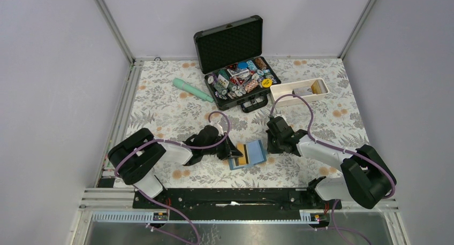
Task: Put the credit cards into the card holder
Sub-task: Insert the credit card into the card holder.
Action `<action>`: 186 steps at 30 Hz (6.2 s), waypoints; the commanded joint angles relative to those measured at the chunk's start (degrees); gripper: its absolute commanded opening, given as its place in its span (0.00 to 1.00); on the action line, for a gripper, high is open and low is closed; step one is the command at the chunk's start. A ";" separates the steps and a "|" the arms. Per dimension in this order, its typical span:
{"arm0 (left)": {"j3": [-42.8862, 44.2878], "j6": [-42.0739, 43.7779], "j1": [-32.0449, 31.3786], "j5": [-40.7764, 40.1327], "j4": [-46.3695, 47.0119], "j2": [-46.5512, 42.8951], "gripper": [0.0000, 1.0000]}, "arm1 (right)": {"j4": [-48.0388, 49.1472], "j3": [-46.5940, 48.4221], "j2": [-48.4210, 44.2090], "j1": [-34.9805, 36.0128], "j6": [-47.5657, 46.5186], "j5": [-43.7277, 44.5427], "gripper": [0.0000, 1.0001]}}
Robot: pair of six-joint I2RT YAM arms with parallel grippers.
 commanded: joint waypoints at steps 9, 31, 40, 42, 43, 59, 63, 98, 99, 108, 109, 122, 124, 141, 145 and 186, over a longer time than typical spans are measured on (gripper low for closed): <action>-2.19 0.24 -0.14 -3.88 -2.63 -5.91 0.00 | -0.48 0.08 -3.14 0.53 0.19 -0.48 0.00; -3.27 -0.75 -0.56 -3.69 -3.19 -8.66 0.00 | 0.48 -1.62 -4.13 0.52 0.93 -2.24 0.00; -3.53 -1.87 -0.59 -3.31 -2.19 -7.42 0.00 | 0.25 -2.31 -5.02 0.50 1.37 -1.90 0.00; -3.45 -2.00 -0.69 -3.34 -1.85 -6.95 0.00 | 0.28 -2.24 -4.80 0.54 1.37 -1.84 0.00; -3.50 -2.10 -0.64 -3.52 -1.85 -6.92 0.00 | 0.26 -2.21 -4.69 0.53 1.37 -1.91 0.00; -2.55 1.40 -0.69 -5.00 -5.26 -5.82 0.00 | 0.32 -2.15 -4.04 0.52 1.28 -1.88 0.00; -1.60 2.14 -0.70 -4.23 -4.77 -4.32 0.00 | 0.00 -2.07 -4.31 0.52 1.19 -1.87 0.00; -0.95 4.18 -0.43 -1.44 -3.49 -3.87 0.00 | -3.10 0.69 -12.61 0.53 2.59 -12.72 0.51; -1.03 4.20 -0.42 -1.48 -3.51 -3.92 0.00 | -1.73 -0.23 -13.08 0.55 3.08 -13.78 0.52; -1.25 4.50 -0.43 -1.11 -3.43 -3.96 0.00 | 1.86 -5.33 -12.25 0.55 5.19 -15.11 0.49; -1.25 4.51 -0.44 -1.11 -3.43 -3.98 0.00 | 2.32 -5.88 -12.45 0.49 5.43 -15.06 0.48; -1.30 4.56 -0.37 -0.94 -3.43 -4.17 0.00 | 5.97 -9.68 -13.91 0.54 8.88 -17.36 0.34; -1.26 4.56 -0.37 -0.78 -3.47 -4.24 0.00 | 6.43 -9.79 -12.90 0.55 9.04 -17.34 0.33; -1.08 4.48 -0.34 -0.76 -3.52 -4.81 0.00 | 10.57 -10.41 -10.11 0.55 11.05 -18.48 0.19; -1.14 4.39 -0.35 -0.67 -3.18 -4.60 0.00 | 9.66 -10.45 -10.06 0.50 10.86 -17.11 0.11; -3.12 -2.18 1.89 3.68 8.75 2.06 0.00 | 4.15 -9.09 -7.53 0.54 8.09 -12.85 0.00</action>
